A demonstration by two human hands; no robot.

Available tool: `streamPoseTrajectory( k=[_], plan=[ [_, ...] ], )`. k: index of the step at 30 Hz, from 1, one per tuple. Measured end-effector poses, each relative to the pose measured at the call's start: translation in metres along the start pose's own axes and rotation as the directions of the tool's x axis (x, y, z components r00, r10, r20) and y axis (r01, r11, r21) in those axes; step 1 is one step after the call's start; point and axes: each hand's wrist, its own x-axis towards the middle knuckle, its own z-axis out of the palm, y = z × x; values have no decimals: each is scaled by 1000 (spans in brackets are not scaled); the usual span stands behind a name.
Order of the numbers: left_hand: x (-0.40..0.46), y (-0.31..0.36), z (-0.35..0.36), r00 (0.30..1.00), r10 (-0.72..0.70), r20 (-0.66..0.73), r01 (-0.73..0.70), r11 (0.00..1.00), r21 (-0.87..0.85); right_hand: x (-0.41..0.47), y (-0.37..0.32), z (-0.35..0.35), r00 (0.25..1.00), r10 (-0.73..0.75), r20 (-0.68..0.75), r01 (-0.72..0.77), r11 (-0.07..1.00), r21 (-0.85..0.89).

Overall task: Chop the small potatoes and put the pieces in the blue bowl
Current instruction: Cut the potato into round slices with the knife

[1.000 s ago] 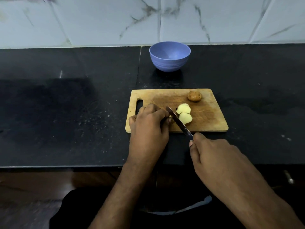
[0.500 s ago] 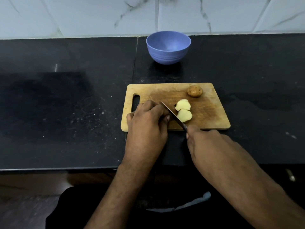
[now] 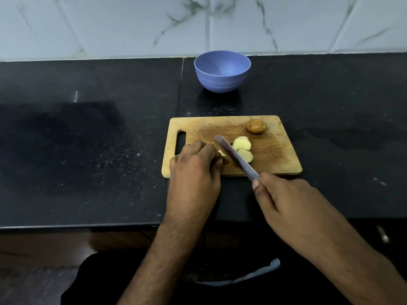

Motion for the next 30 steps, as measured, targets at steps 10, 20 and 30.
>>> streamPoseTrajectory(
  k=[10, 20, 30],
  plan=[
    [1, 1, 2, 998, 23, -51, -22, 999, 35, -6, -9, -12, 990, 20, 141, -1, 991, -134],
    [3, -3, 0, 999, 14, -35, -14, 1000, -14, 21, -10, 5, 991, -23, 133, 29, 999, -44],
    [-1, -1, -1, 999, -13, -35, 13, 1000, -11, 23, -1, 6, 997, -34, -64, 42, 990, 134]
  ],
)
